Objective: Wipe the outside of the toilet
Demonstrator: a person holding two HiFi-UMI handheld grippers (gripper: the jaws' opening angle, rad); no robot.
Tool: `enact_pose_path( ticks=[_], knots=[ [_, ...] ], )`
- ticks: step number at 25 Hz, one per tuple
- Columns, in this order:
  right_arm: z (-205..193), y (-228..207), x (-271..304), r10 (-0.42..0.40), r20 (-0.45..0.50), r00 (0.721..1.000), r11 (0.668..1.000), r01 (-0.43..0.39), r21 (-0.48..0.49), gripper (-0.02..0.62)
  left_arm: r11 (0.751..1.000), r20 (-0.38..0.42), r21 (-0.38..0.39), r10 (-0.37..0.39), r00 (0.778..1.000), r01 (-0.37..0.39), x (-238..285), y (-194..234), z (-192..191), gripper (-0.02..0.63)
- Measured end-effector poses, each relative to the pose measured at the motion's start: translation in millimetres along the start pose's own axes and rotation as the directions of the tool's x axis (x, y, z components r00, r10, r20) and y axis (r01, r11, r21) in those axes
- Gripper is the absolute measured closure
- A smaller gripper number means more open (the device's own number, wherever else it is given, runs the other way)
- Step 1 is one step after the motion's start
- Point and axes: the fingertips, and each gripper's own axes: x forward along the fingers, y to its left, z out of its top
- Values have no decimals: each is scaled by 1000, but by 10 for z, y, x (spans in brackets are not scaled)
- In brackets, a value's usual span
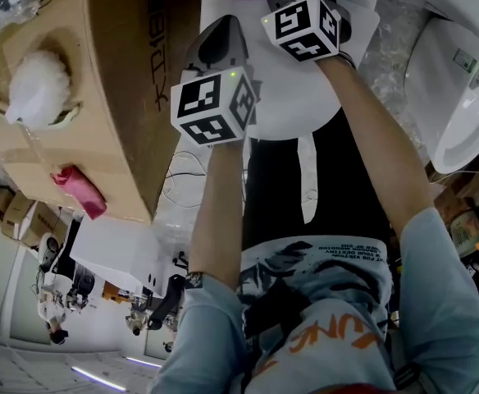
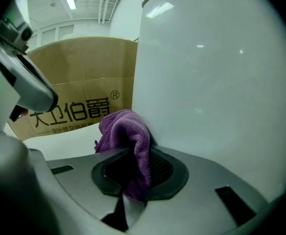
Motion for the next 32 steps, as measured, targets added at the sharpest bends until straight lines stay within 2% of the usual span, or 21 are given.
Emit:
enact_pose_path(
  ticks=[5,21,26,32],
  knots=[
    [-154,-116,-135,-16,-4,1000,1000,16,25,531,1000,-9,3,-18,1000,18,50,-177,-36,581],
    [-663,-564,-585,-50,-23,998,988,53,144,529,993,-68,77,-83,994,89,346,-821,-89,581],
    [-832,-698,-735,-76,-39,996,994,79,76,529,990,-85,84,-104,991,111,468,-1017,-94,581],
    [-1142,-941,-981,-104,-54,993,989,109,103,529,987,-118,97,-118,986,130,561,-1254,-222,581]
  ],
)
